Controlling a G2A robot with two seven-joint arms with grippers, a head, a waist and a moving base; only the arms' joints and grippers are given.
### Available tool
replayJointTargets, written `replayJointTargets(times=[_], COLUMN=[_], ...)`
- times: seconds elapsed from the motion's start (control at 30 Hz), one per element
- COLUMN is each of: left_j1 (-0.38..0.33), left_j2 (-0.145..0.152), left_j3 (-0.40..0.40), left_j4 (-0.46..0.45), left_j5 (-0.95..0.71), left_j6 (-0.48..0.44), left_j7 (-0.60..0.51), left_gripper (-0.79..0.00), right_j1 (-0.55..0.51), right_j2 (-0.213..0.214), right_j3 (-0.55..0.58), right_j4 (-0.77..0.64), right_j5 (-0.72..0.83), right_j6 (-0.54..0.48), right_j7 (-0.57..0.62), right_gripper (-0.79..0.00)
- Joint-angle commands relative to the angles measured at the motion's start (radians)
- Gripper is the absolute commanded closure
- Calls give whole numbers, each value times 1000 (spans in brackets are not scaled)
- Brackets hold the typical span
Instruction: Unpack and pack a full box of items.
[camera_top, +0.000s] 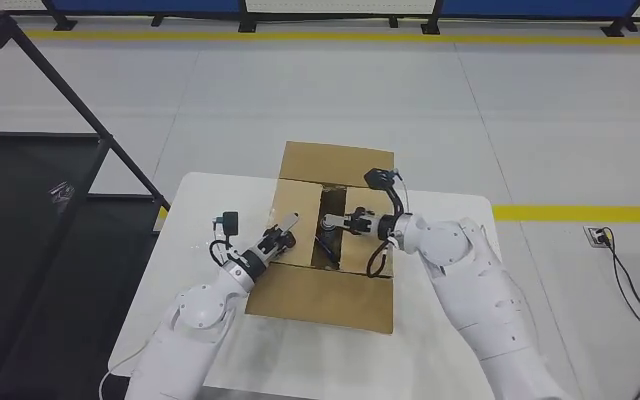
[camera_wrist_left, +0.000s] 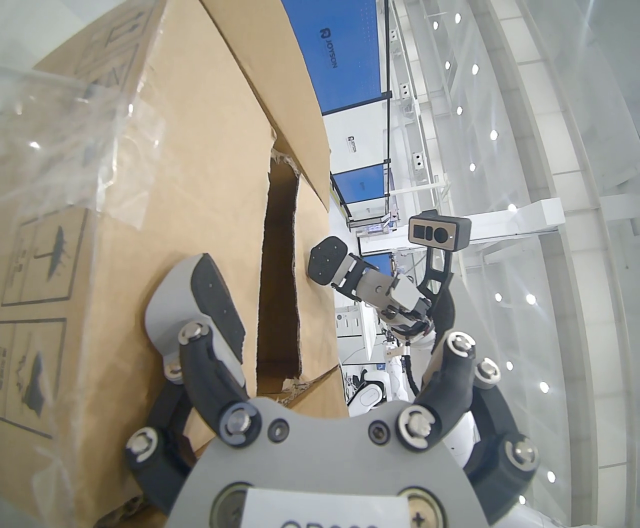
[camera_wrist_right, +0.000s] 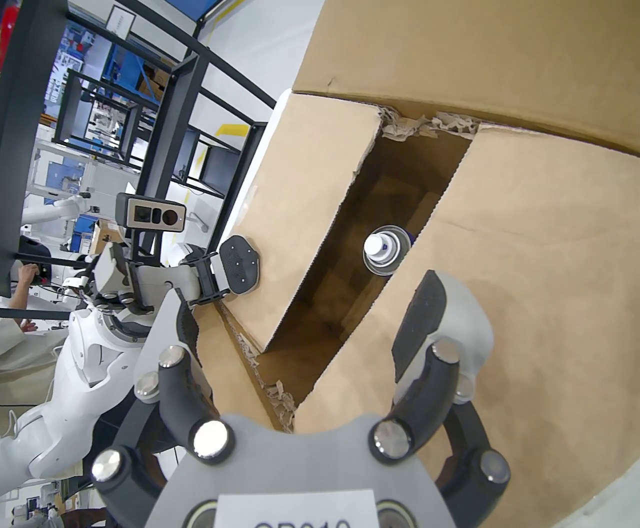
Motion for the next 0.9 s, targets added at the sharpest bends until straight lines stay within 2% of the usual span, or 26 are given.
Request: replayJointTargets(times=[0.0,0.23,0.5,0.67,0.8,0.87], left_j1=[2,28,109,196,251,267], left_j2=[-1,1,27,57,83,90], left_j3=[-3,-38,-179,-312,-412,-433], left_j4=[-2,-50,-168,-211,-189,-178], left_j5=[-3,-36,-82,-121,-156,-193], left_j6=[-3,-68,-102,-82,-18,9], left_j7=[3,14,-52,-229,-404,-488], left_gripper=[-785,-785,-785,-785,-785,-785], right_j1=[3,-1,-77,-77,-80,-92], right_j2=[1,7,27,27,27,27], right_j3=[-3,8,64,64,64,67], right_j4=[9,2,-147,-147,-147,-151], right_j5=[6,28,43,43,44,46], right_j6=[1,-8,-40,-40,-37,-10], right_j7=[0,-35,-131,-131,-137,-168], right_gripper=[-785,-785,-785,-785,-785,-785])
